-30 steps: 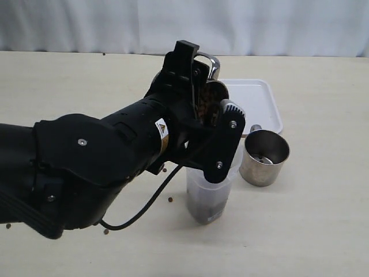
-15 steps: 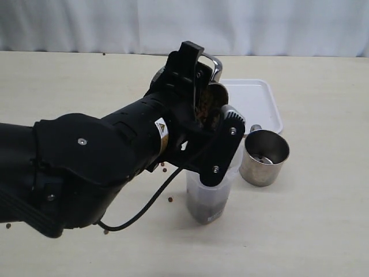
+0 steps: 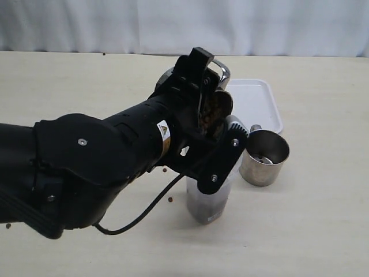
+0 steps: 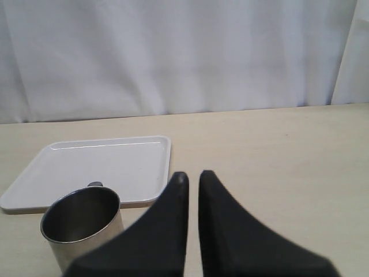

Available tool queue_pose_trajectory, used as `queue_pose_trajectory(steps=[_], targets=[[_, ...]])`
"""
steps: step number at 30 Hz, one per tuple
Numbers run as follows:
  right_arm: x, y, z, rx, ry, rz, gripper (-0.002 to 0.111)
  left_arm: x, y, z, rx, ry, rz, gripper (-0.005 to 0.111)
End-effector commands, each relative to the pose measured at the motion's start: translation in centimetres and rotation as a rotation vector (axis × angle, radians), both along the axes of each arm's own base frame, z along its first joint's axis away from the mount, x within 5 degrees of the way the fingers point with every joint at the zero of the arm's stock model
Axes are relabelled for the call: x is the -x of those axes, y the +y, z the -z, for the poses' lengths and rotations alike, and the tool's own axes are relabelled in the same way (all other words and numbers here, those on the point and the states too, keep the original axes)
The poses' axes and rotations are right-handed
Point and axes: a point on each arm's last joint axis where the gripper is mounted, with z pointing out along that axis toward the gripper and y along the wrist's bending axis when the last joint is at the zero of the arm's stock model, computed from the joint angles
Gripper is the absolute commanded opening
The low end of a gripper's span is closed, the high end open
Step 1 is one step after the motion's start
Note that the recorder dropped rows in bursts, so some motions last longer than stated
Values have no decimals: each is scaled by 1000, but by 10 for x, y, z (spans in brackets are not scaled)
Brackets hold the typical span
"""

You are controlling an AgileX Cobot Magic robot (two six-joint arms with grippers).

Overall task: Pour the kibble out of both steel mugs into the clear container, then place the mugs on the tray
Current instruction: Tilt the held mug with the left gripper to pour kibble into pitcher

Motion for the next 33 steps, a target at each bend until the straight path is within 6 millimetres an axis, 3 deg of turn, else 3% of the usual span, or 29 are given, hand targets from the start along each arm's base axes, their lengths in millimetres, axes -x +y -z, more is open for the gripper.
queue_pose_trajectory(steps=[1,33], targets=[[0,-1,2,12,3,6,5,0,-3,-7,-12,-51,23,0],[0,-1,2,12,3,6,5,-6,-2,-10,-104,-141,82,0]])
